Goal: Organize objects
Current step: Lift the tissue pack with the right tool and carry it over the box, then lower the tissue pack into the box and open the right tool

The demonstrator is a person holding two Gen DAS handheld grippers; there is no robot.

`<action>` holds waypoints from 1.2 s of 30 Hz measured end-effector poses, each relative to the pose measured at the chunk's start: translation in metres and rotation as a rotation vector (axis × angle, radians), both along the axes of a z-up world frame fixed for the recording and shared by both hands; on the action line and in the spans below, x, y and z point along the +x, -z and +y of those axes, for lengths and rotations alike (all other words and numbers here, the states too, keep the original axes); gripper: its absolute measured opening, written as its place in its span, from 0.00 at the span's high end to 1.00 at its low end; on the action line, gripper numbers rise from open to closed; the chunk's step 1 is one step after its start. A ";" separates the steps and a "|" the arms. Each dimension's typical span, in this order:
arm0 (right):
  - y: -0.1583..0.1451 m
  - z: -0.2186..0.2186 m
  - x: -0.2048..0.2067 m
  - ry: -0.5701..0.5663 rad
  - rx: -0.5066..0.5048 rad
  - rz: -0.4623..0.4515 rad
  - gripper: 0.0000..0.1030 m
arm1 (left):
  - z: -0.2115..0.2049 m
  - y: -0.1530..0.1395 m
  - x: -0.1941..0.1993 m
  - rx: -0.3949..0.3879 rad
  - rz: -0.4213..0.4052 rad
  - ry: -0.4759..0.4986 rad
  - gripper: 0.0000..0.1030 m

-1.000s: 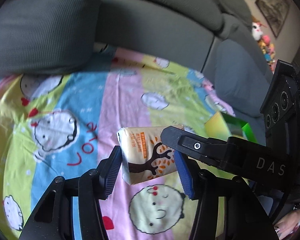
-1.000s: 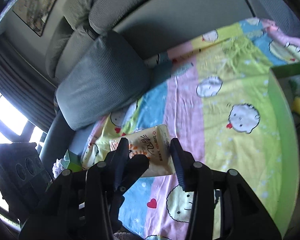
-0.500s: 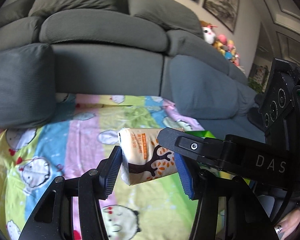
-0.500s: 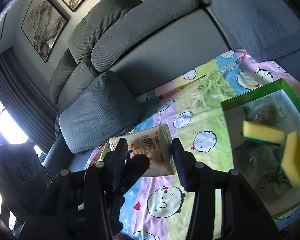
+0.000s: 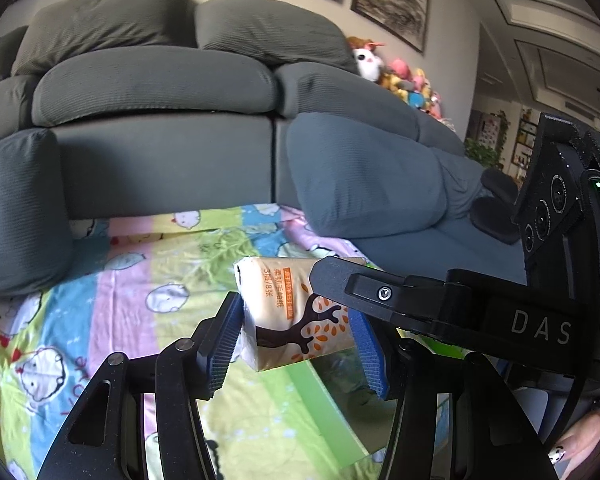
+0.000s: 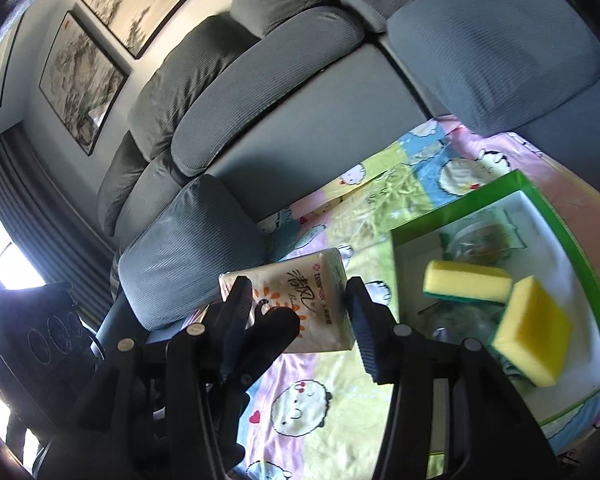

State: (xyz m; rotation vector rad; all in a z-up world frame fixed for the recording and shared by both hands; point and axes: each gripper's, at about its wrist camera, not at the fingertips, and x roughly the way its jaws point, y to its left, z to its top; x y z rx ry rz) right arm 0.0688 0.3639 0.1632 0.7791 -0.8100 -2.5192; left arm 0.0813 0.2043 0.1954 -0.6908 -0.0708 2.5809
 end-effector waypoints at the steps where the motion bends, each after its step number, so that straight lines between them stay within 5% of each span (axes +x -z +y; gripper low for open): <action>1: 0.001 0.004 0.000 0.009 0.000 -0.004 0.53 | 0.004 0.000 0.001 -0.002 0.001 0.005 0.47; 26: 0.043 0.062 -0.016 0.175 -0.006 -0.173 0.48 | 0.075 0.039 -0.024 0.046 -0.154 0.154 0.47; 36: 0.064 0.075 -0.026 0.222 -0.006 -0.269 0.48 | 0.087 0.073 -0.043 0.067 -0.310 0.168 0.47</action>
